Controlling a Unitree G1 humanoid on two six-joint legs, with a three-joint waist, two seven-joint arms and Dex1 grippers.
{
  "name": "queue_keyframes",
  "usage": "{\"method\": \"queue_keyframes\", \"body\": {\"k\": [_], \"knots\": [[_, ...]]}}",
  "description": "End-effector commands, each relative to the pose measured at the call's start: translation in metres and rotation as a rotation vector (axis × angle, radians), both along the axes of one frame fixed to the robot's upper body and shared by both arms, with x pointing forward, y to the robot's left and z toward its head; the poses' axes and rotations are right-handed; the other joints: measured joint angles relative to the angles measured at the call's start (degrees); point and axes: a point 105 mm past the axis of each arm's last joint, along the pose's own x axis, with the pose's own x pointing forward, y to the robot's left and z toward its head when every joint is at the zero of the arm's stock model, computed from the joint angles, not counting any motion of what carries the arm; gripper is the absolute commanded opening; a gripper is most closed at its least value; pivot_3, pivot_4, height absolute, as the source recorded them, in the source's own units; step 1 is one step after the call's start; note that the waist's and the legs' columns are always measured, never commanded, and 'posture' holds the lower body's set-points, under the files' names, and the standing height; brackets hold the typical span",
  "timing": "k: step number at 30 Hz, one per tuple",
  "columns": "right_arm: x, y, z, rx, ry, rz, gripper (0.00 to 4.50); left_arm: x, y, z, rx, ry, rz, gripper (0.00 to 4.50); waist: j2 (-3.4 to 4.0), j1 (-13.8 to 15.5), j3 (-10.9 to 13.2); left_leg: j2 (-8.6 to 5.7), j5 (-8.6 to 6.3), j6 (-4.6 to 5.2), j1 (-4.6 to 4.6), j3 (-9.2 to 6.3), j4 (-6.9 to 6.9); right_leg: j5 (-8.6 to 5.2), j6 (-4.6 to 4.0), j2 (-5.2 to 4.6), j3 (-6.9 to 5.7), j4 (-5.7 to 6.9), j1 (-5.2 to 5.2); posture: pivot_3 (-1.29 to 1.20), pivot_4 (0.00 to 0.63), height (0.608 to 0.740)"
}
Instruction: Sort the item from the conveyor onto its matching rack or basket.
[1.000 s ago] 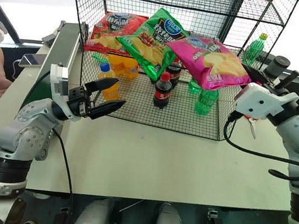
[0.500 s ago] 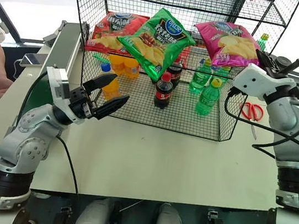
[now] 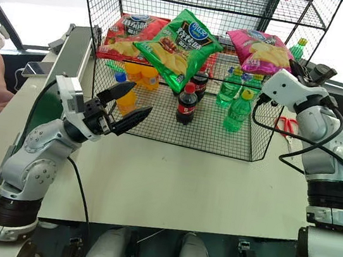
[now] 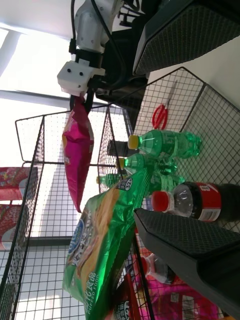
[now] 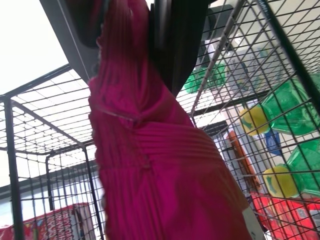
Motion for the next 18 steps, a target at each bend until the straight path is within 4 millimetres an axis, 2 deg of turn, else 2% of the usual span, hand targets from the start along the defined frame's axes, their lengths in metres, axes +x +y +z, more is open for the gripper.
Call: {"method": "queue_keyframes", "body": {"k": [1, 6, 9, 12, 18], "knots": [[-0.002, 0.0, 0.018, 0.053, -0.054, 0.014, 2.05, -0.005, -0.003, 0.011, -0.007, -0.063, -0.011, 4.5, 0.0, 0.0, 0.0, 0.0, 0.0, 0.0, 0.0, 0.0, 0.0, 0.0, 0.0, 0.0, 0.0, 0.0, 0.0, 0.0, 0.15, 0.74], [-0.004, 0.006, 0.025, 0.137, -0.037, 0.085, 4.44, -0.002, -0.002, 0.008, -0.022, -0.052, -0.004, 4.5, 0.0, 0.0, 0.0, 0.0, 0.0, 0.0, 0.0, 0.0, 0.0, 0.0, 0.0, 0.0, 0.0, 0.0, 0.0, 0.0, 0.15, 0.74], [-0.008, 0.01, 0.031, 0.212, -0.025, 0.161, 4.44, 0.0, 0.0, 0.005, -0.03, -0.048, 0.003, 4.5, 0.01, 0.0, 0.0, 0.0, 0.0, 0.0, 0.02, -0.01, 0.0, 0.0, 0.0, 0.01, -0.01, 0.0, 0.02, 0.0, 0.15, 0.74], [-0.011, 0.008, 0.034, 0.194, -0.007, 0.189, 4.44, 0.001, -0.001, 0.004, -0.03, -0.053, 0.0, 4.5, 0.01, 0.0, 0.0, 0.0, 0.0, 0.0, 0.01, -0.01, 0.0, 0.0, 0.0, 0.0, -0.02, 0.0, 0.02, 0.0, 0.15, 0.74], [-0.019, 0.02, 0.025, 0.221, 0.092, 0.31, 4.44, 0.0, -0.005, 0.0, -0.03, -0.054, -0.009, 4.5, 0.0, 0.1, 0.0, 0.0, -0.01, 0.02, 0.01, -0.01, 0.0, 0.0, 0.0, 0.0, -0.02, -0.01, 0.03, 0.0, 0.15, 0.74]]}}
